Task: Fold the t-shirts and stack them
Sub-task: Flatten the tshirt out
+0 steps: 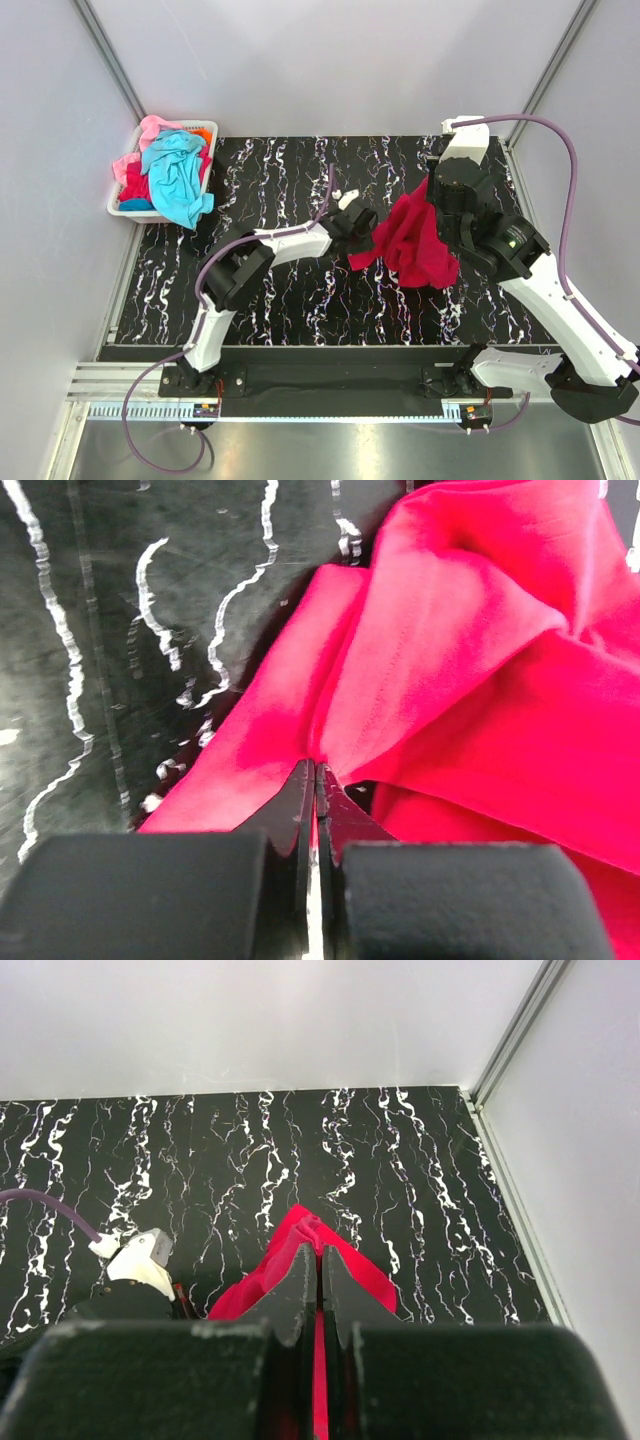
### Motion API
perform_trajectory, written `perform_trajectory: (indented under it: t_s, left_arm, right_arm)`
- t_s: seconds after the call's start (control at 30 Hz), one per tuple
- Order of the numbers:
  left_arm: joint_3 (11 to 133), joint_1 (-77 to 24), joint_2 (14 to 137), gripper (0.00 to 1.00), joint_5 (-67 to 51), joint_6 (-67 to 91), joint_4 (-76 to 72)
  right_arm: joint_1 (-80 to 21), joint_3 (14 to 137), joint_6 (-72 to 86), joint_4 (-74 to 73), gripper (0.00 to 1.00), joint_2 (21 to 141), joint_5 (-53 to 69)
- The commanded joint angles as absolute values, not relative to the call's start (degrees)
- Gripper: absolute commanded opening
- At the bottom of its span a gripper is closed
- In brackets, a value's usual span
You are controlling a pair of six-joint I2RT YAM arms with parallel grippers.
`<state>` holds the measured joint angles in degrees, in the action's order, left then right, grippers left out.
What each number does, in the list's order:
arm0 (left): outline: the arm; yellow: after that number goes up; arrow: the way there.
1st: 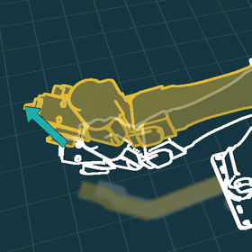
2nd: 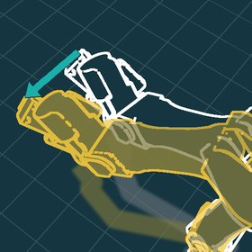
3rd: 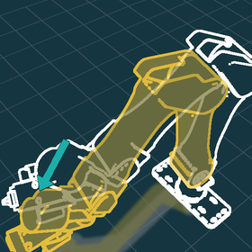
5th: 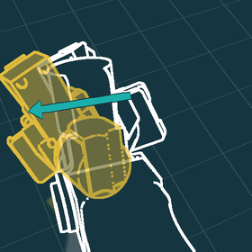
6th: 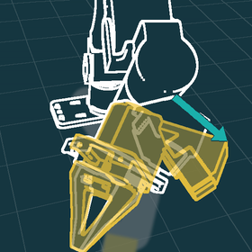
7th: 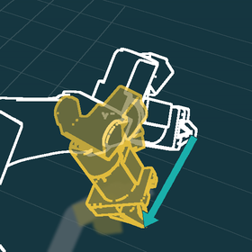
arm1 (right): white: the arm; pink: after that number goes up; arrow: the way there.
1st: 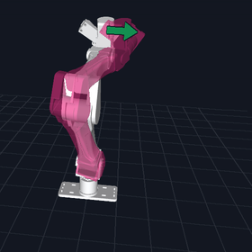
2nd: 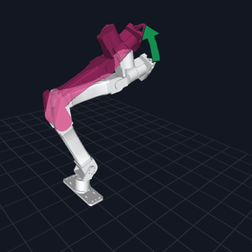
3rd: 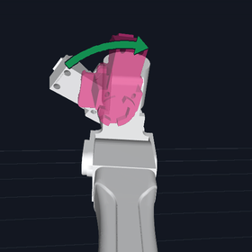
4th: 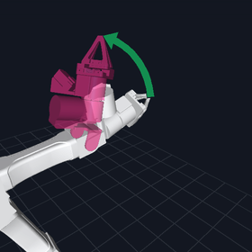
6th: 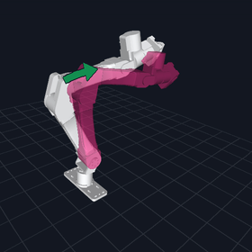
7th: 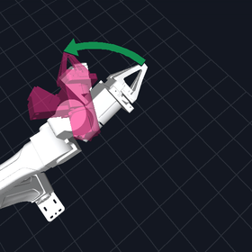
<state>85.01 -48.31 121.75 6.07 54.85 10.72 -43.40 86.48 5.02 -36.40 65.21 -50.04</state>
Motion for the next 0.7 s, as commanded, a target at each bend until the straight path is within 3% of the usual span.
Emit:
perform_trajectory:
  t_s: [0.0, 0.67]
  left_arm:
    - [84.82, -47.55, 113.74, 0.00, 9.75, 52.48, 12.21]
    - [75.41, -42.89, 65.84, 0.00, 34.97, 40.17, 27.15]
  right_arm:
    - [-43.51, 86.48, 7.03, -36.91, 0.00, 64.25, -51.94]
    - [-43.51, 88.76, 7.83, -41.22, 0.00, 58.36, -56.95]
